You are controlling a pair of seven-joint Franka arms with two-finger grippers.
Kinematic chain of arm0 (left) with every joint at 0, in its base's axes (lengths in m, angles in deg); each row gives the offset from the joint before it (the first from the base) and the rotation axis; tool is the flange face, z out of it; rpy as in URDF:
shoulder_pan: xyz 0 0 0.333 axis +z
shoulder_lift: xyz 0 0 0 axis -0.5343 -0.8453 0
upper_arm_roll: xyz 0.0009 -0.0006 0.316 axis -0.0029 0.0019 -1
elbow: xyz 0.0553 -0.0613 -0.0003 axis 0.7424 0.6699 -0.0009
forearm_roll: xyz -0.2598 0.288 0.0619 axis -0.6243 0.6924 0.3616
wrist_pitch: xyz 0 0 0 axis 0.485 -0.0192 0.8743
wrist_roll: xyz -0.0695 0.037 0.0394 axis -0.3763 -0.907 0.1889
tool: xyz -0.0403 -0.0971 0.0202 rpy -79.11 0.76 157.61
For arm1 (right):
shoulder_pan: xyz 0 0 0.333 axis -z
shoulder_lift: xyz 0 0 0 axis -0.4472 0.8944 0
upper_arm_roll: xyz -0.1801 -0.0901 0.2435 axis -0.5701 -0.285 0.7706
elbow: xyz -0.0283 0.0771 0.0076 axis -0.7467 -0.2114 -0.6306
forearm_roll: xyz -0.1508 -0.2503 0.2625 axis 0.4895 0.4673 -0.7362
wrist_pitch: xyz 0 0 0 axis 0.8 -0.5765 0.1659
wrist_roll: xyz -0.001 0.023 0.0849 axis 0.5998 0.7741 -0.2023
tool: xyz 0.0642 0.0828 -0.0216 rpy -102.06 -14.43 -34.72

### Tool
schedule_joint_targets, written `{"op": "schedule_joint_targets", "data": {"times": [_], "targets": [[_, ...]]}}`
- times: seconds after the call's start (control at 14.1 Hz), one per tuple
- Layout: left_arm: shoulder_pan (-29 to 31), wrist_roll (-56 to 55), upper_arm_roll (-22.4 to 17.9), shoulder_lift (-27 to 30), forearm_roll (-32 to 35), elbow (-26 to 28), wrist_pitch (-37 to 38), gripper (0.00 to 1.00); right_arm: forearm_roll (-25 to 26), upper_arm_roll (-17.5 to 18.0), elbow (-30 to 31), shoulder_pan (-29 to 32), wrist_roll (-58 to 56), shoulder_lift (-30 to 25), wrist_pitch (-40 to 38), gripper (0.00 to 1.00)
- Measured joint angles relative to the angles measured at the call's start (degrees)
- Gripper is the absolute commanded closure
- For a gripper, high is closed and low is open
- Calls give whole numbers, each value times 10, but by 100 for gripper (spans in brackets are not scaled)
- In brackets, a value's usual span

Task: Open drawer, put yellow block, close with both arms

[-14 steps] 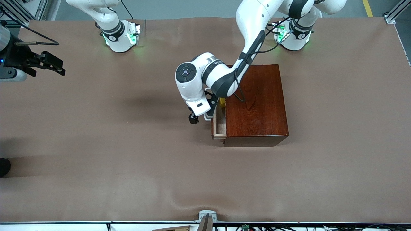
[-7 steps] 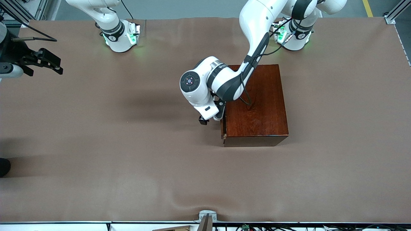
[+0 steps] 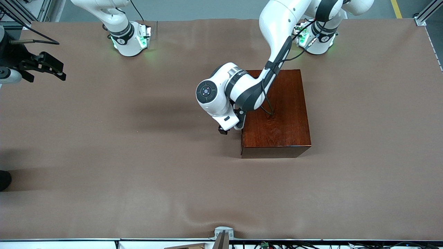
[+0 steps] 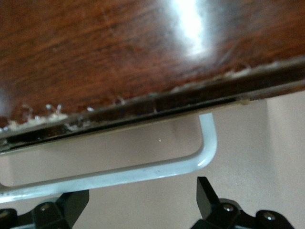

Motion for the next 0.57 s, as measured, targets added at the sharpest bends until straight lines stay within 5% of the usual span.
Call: {"op": "schedule_joint_targets", "data": {"times": [0.57], "targets": [[1,41,-2,48,0,-13,3,0,0,-1,-4,0,0,3,0,0]]}}
